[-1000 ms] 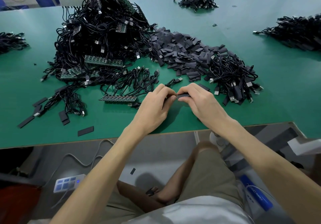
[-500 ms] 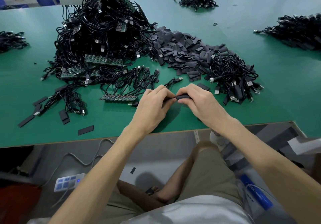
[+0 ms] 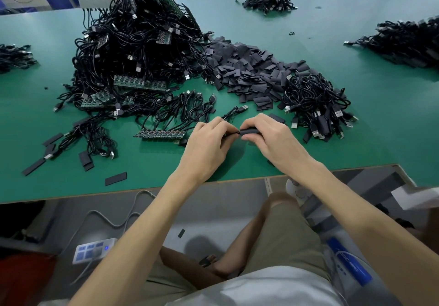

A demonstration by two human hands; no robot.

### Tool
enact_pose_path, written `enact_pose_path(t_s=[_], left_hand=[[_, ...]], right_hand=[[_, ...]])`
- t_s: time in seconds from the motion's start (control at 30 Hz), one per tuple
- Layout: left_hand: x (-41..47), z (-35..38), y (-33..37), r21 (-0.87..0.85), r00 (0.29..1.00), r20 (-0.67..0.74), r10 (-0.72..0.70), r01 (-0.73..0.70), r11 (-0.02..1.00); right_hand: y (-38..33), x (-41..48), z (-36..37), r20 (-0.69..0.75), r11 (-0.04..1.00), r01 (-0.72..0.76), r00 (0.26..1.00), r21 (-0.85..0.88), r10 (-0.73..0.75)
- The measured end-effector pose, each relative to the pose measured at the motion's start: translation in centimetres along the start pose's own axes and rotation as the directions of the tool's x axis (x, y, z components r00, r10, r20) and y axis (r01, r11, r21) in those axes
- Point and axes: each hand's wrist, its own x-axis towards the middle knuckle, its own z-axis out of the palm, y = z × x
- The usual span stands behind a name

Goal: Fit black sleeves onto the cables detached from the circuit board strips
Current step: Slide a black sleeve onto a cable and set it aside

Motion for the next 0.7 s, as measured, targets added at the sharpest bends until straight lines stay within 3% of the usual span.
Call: enact_pose_path(t_s=[0.27,0.7], left_hand=[[0.05,-0.05,0.00,-0.008,0.999,0.028,-0.027,0.027,1.000],[0.03,-0.20,0.16,-0.052,0.996,0.007,-0.091,0.092,0.994]], right_hand=[[0.34,0.04,0.13,0.011,1.000,-0.009,1.000,0.010,0.009],[0.63,-0.01,0.22,-0.158,0.992,-0.123,0.979,0.040,0.128]])
